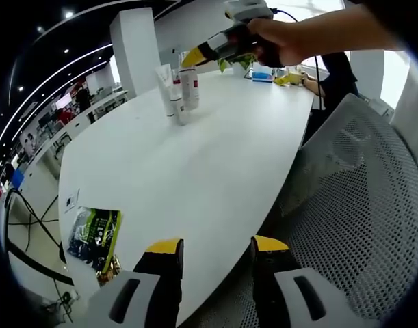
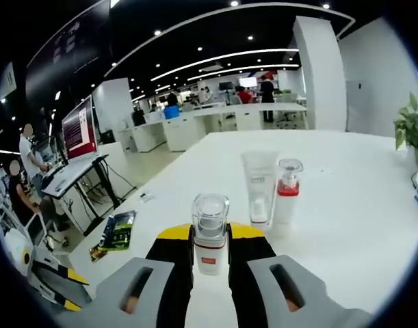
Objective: Arrange the skincare products in the storage area until every visible bottle or jar stands upright without overlapping.
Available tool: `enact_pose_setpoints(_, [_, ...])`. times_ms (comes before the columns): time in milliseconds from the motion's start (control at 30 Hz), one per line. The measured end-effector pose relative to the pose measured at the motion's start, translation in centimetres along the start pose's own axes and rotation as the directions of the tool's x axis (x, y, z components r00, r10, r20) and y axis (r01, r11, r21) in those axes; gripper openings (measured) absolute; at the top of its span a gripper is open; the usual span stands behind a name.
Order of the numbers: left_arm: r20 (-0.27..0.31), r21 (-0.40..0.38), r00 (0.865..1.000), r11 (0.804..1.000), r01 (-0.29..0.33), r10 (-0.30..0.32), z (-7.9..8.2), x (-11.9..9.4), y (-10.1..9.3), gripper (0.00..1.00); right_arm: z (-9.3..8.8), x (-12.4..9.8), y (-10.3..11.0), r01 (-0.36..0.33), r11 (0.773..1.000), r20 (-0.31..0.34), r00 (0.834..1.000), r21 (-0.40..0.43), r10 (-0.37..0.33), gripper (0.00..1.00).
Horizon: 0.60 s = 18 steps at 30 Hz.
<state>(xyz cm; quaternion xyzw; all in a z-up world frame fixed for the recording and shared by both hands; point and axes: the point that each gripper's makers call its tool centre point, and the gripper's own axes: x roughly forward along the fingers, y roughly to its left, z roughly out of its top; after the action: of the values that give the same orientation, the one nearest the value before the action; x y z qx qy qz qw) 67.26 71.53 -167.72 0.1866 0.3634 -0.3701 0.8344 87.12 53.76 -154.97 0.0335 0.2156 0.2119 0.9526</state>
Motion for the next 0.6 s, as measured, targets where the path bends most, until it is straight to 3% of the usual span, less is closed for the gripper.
enact_pose_setpoints(600, [-0.024,0.006,1.000,1.000,0.011,-0.010,-0.4,0.1,-0.2,0.38,-0.6,0.0,-2.6,0.060,0.998,-0.013,0.998,-0.009,-0.061,0.16])
